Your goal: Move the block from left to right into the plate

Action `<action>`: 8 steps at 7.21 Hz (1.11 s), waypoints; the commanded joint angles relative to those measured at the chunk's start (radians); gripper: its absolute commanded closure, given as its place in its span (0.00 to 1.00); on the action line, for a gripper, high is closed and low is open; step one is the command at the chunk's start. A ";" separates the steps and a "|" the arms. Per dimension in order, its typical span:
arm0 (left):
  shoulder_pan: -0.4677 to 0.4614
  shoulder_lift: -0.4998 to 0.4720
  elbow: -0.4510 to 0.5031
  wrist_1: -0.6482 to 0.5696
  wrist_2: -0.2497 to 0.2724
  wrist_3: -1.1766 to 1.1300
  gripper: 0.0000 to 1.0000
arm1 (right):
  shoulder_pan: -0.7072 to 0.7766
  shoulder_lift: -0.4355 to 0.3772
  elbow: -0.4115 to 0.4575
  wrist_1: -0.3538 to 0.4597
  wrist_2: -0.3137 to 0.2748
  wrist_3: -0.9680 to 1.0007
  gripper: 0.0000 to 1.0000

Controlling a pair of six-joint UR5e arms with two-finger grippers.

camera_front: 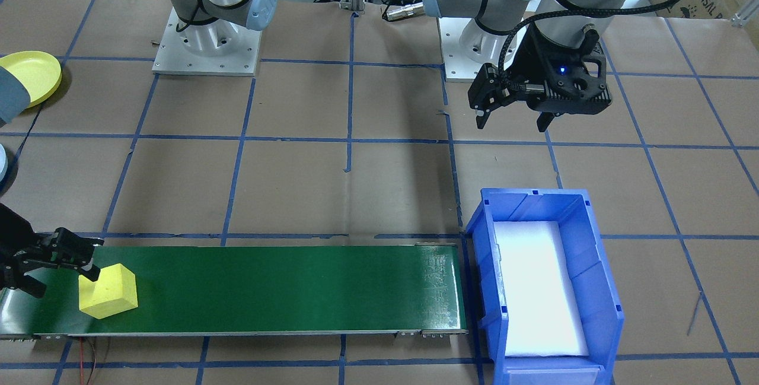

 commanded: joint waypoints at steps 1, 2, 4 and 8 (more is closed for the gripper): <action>0.000 0.000 -0.002 0.001 0.001 -0.001 0.00 | 0.000 0.017 -0.002 -0.001 -0.006 -0.012 0.00; 0.000 -0.001 -0.002 0.001 0.000 -0.001 0.00 | 0.000 0.018 -0.002 0.000 -0.006 -0.007 0.00; 0.000 0.000 0.000 0.001 0.001 -0.001 0.00 | 0.000 0.034 -0.002 -0.003 -0.013 -0.009 0.00; 0.005 0.000 -0.002 0.001 0.004 -0.001 0.00 | -0.003 0.049 -0.006 -0.038 -0.204 -0.001 0.54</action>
